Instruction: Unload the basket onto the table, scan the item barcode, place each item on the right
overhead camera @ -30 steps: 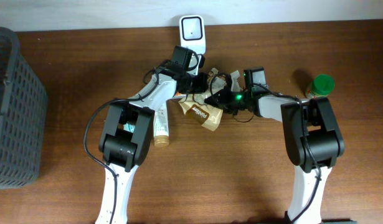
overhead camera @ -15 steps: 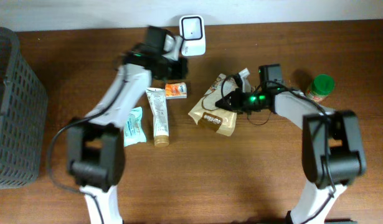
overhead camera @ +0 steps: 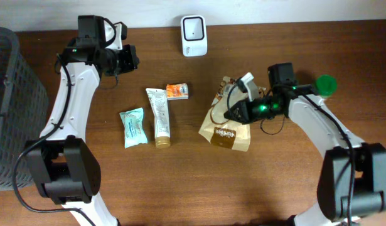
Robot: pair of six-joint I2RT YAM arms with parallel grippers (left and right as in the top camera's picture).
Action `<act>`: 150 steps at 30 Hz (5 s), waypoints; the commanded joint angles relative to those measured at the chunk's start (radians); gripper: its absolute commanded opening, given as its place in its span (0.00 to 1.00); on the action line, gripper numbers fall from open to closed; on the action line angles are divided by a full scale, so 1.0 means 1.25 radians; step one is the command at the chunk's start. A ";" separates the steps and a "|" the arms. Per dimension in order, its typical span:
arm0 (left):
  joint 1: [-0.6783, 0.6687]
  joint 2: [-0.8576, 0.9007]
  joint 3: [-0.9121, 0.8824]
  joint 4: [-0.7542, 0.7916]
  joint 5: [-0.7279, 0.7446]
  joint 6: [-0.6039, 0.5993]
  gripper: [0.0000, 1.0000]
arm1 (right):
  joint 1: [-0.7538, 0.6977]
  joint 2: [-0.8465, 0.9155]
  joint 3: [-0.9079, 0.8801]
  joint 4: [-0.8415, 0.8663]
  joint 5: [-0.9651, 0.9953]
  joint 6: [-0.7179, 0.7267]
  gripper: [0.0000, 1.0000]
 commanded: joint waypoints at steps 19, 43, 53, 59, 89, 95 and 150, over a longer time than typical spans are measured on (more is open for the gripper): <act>-0.228 0.091 -0.018 0.050 -0.002 0.043 0.00 | -0.088 0.168 0.009 0.026 0.188 0.257 0.21; -0.411 0.352 -0.018 0.404 0.295 0.041 0.00 | -0.078 0.190 0.009 0.028 0.167 0.212 0.20; -0.413 0.403 -0.018 0.440 0.312 0.011 0.00 | -0.078 0.190 0.009 0.034 0.164 0.212 0.20; -0.413 0.448 -0.018 0.406 0.234 -0.070 0.00 | -0.090 0.190 0.009 0.050 0.134 0.240 0.48; -0.412 0.449 -0.018 0.386 0.234 -0.083 0.00 | -0.201 0.360 0.011 0.337 -0.131 0.318 0.04; -0.359 0.314 -0.012 0.290 0.191 -0.020 0.02 | -0.199 0.286 0.037 0.246 -0.156 0.200 0.04; 0.137 -0.060 -0.012 0.055 0.156 0.010 0.99 | 0.320 0.270 0.533 0.489 1.143 -0.401 0.04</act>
